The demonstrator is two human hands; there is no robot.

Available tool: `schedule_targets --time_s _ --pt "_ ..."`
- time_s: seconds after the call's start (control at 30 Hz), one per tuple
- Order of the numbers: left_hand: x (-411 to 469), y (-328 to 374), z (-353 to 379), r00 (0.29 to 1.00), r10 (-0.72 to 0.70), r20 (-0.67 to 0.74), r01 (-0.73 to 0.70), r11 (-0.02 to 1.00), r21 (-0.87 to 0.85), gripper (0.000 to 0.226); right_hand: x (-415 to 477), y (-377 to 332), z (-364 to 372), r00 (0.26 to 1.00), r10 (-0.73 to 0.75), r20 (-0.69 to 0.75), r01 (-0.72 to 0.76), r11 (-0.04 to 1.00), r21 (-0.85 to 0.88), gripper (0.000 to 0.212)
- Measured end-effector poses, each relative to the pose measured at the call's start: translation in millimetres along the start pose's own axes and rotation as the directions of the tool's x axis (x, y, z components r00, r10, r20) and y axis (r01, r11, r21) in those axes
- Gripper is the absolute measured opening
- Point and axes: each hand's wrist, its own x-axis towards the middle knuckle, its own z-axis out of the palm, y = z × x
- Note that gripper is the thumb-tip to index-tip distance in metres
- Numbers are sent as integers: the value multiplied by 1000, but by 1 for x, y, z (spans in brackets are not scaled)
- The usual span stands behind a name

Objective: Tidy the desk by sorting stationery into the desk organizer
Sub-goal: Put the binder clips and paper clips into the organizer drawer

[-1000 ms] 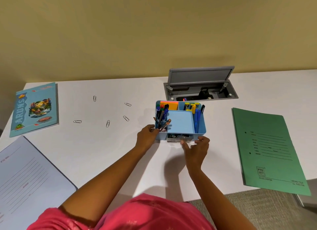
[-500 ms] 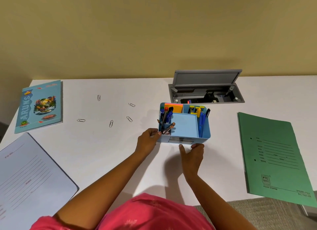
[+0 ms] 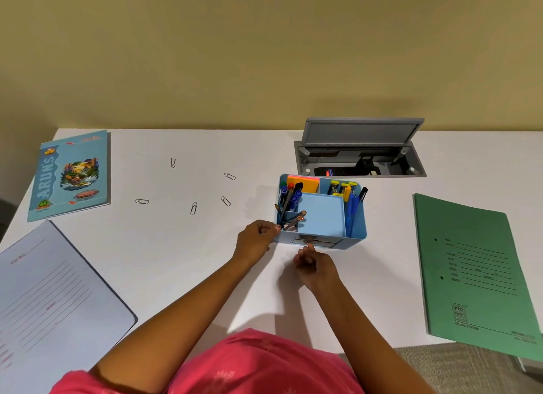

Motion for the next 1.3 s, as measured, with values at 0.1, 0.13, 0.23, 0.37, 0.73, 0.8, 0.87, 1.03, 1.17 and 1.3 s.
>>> schedule_targets --time_s 0.1,0.13,0.23,0.37,0.73,0.8,0.87,1.03,1.17,1.3 --pt "2 -1 -1 999 40 -18 -39 997 71 11 -4 0 0 998 49 30 -50 997 57 23" --pt "3 -1 0 999 46 -19 -44 995 87 10 -4 0 1 998 53 43 -56 995 85 23" --pt "5 2 0 999 50 -23 -46 992 120 13 -4 1 3 996 39 82 -52 986 156 23" --pt "7 6 -1 998 58 -38 -52 989 135 14 2 0 5 996 -22 83 5 978 208 19" --pt "11 18 -4 999 32 -43 -24 986 167 22 8 5 11 984 -11 177 -25 979 201 15" --pt "11 19 -5 998 33 -50 -24 985 168 23 4 9 7 985 -1 171 -37 975 221 14" --pt "12 19 -6 998 21 -52 -13 989 150 21 0 12 1 988 19 154 -51 976 212 20" --pt "12 19 -6 999 4 -46 2 991 132 23 0 3 -4 990 34 137 -66 970 233 18" --pt "12 18 -5 999 5 -50 2 991 133 27 7 0 1 978 20 210 -75 964 255 18" --pt "13 16 -5 998 14 -56 -6 991 137 28 15 9 2 917 -56 395 -83 942 325 53"
